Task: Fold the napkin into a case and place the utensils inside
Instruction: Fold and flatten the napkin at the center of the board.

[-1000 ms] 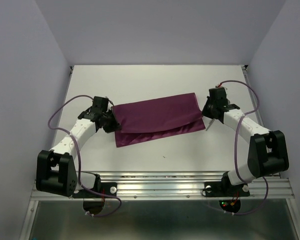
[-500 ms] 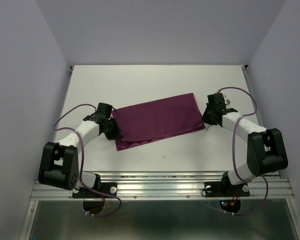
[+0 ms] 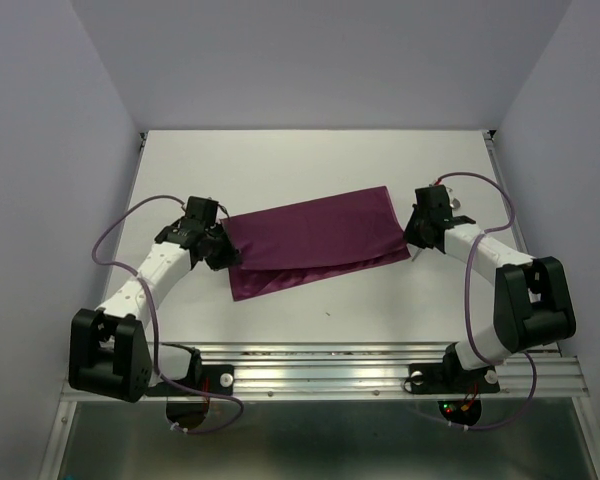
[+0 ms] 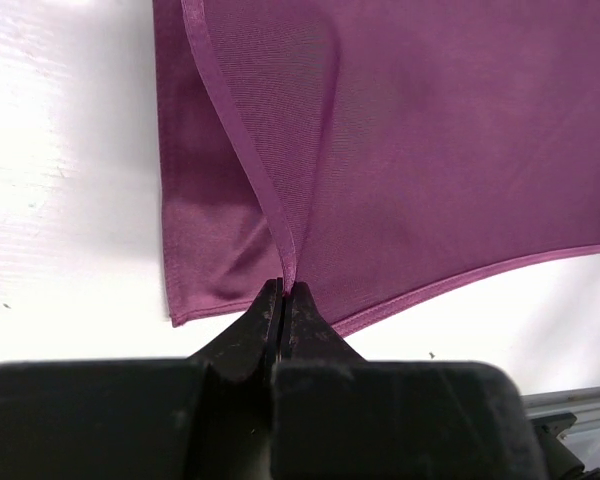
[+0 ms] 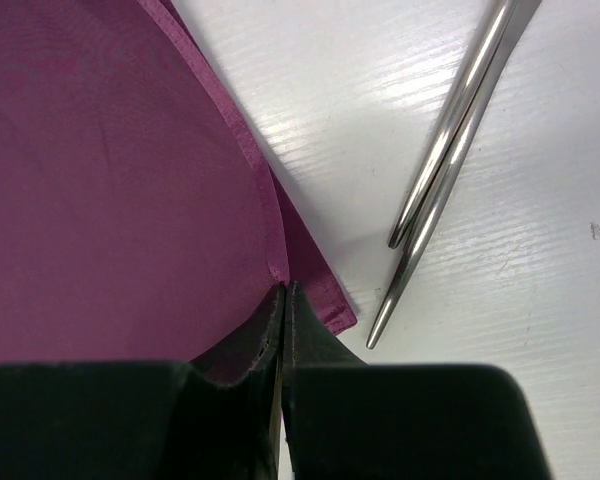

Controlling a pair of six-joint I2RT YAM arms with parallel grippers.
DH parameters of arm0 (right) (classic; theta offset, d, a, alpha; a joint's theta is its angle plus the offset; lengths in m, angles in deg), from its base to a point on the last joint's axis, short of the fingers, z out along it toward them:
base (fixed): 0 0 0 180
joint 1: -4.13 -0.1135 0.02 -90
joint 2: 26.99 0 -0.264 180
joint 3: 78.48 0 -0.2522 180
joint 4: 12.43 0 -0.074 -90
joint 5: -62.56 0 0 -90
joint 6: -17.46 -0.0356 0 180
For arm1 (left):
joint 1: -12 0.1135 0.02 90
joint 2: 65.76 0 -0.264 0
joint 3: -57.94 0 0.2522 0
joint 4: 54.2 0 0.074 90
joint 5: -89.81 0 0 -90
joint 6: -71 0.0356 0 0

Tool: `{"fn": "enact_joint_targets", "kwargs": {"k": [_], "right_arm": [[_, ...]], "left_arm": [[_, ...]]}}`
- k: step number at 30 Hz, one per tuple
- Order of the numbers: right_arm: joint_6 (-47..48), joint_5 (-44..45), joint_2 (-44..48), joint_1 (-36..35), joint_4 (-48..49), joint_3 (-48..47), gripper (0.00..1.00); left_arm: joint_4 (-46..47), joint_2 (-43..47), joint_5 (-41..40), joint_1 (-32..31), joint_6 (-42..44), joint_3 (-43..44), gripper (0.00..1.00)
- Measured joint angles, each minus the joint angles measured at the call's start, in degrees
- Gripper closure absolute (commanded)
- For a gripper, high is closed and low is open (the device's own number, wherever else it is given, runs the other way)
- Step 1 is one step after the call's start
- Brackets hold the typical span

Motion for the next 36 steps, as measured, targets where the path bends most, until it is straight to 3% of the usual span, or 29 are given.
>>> {"fn": "enact_joint_targets", "kwargs": {"k": [24, 36], "right_arm": [[-1.1, -2.2, -1.3, 0.0, -0.1, 0.5, 0.99], [-1.6, -2.2, -1.8, 0.0, -0.2, 0.5, 0.99]], "left_arm": [[1.5, -1.3, 0.0, 0.0, 0.3, -5.0, 1.00], [-1.7, -0.9, -0.1, 0.0, 1.4, -1.3, 1.00]]}}
